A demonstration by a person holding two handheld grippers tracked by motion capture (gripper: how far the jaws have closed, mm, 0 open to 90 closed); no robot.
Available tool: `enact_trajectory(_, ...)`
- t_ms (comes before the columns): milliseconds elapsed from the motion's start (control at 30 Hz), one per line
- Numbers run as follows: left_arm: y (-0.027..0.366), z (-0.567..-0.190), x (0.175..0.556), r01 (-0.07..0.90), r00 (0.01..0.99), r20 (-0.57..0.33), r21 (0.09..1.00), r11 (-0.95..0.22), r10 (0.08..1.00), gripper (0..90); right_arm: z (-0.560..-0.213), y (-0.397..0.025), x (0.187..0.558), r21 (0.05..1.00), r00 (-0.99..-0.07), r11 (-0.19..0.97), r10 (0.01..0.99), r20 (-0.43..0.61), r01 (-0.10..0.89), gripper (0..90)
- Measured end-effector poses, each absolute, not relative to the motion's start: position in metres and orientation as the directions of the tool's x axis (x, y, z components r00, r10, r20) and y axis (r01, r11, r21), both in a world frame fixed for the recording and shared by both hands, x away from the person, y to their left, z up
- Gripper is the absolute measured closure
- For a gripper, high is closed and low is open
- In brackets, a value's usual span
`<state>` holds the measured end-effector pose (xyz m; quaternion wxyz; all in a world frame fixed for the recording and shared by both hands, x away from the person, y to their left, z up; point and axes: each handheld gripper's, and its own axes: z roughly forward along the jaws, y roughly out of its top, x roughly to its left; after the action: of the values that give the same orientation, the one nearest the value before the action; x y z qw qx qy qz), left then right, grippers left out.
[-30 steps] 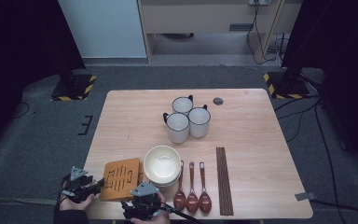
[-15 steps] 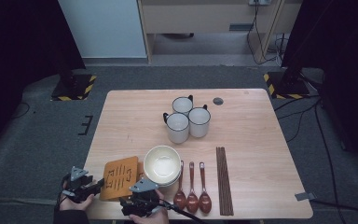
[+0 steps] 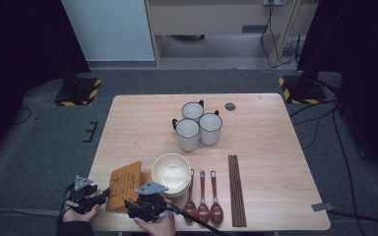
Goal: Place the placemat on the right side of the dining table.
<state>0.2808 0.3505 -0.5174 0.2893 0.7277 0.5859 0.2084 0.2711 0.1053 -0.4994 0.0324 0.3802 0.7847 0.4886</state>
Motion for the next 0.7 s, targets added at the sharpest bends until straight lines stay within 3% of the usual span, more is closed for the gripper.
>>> enact_trajectory(267,0.3507,-0.5179,0.2810,0.732,0.224,-0.031,0.665,-0.147,0.974,44.9,-0.4976,0.1046,0.2735,0.790,-0.701,0.215,0.626,0.340,0.575,58.4)
enact_trajectory(700,0.3507,-0.5181,0.2810,0.734,0.225,-0.021,0.661,-0.155,0.974,44.5,-0.5001,0.1043,0.2777,0.768,-0.665,0.179,0.640,0.384,0.615,61.7)
